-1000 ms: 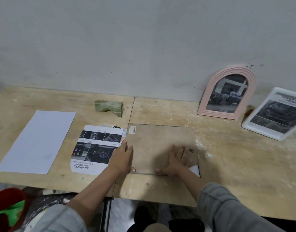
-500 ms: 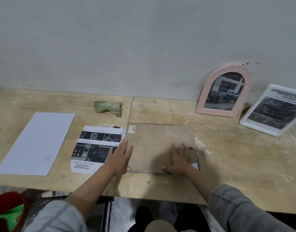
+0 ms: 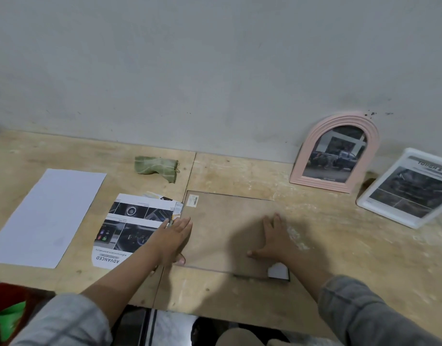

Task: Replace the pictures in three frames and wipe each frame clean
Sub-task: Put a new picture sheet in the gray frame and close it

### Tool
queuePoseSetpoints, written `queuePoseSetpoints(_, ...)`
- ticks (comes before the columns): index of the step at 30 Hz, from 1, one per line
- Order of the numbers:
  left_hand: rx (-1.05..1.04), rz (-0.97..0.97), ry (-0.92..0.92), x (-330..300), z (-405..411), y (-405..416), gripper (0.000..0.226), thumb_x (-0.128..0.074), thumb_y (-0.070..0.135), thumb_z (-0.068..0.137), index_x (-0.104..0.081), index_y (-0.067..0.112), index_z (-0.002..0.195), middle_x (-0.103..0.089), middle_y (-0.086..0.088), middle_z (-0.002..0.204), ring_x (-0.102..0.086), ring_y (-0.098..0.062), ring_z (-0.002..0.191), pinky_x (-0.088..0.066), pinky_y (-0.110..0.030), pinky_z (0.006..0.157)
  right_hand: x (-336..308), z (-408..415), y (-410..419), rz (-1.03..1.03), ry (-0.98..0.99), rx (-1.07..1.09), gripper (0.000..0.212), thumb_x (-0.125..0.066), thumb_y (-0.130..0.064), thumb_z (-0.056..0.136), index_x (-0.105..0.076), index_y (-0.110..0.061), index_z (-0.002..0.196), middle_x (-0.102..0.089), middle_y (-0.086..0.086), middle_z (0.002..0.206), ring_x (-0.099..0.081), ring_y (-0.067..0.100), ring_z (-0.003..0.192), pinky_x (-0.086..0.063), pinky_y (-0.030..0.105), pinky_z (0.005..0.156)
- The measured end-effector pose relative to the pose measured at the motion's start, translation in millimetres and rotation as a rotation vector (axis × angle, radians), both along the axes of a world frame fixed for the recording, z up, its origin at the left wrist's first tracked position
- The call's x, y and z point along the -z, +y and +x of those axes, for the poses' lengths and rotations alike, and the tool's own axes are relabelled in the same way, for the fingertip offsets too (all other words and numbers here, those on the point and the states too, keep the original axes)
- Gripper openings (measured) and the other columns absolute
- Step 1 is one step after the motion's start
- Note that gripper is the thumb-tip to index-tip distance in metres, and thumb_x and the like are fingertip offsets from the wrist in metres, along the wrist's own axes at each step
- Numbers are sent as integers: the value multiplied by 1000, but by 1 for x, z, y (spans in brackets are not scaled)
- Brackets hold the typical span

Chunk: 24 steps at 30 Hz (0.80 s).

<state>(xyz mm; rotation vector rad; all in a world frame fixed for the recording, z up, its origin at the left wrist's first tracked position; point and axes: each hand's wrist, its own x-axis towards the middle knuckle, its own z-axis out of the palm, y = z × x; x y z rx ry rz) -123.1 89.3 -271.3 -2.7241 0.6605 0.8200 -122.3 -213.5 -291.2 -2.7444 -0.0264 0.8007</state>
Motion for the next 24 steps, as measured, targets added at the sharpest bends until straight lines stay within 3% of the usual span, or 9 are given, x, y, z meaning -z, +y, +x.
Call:
queuePoseSetpoints(5,-86,62,68,-1,26,-25,137,-79,53,64,17,2,147,20,-13,158,10,-28,147,-1,-48,117,-3,23,-17,-55,9,-62,139,-70,-72,57,10,-4,148,17,17,155,16,30,143,-6,46,116)
queuePoseSetpoints(10,-202,-1,113,13,44,-52,145,-76,66,57,19,2,147,27,-21,153,19,-37,144,-7,-49,119,2,34,-15,-89,0,-80,144,-73,-72,51,10,-4,148,15,20,155,15,33,143,-5,46,116)
queuePoseSetpoints(14,-219,-58,163,14,54,-75,143,-77,64,56,21,18,148,35,-20,150,29,-42,138,-7,-57,117,1,38,-11,-93,17,-104,145,-76,-69,51,11,-2,147,17,22,154,20,36,141,-1,47,116)
queuePoseSetpoints(18,-287,-100,240,11,64,-100,144,-83,57,52,26,37,144,49,-9,143,39,-46,130,-3,-69,107,-8,43,-31,-145,20,-256,132,-80,-55,60,6,-8,149,11,20,155,11,35,144,-9,48,115)
queuePoseSetpoints(21,-310,-71,257,9,66,-107,145,-86,52,52,25,40,144,51,-9,141,38,-48,131,-7,-71,106,-8,48,-49,-160,27,-362,119,-80,-37,67,2,-12,150,6,18,156,3,33,145,-16,49,113)
queuePoseSetpoints(24,-311,-80,262,11,65,-108,144,-86,51,52,24,40,144,52,-9,141,38,-48,131,-9,-73,105,-5,43,-51,-199,40,-398,110,-73,-29,77,8,-6,149,15,25,153,2,39,143,-18,45,113)
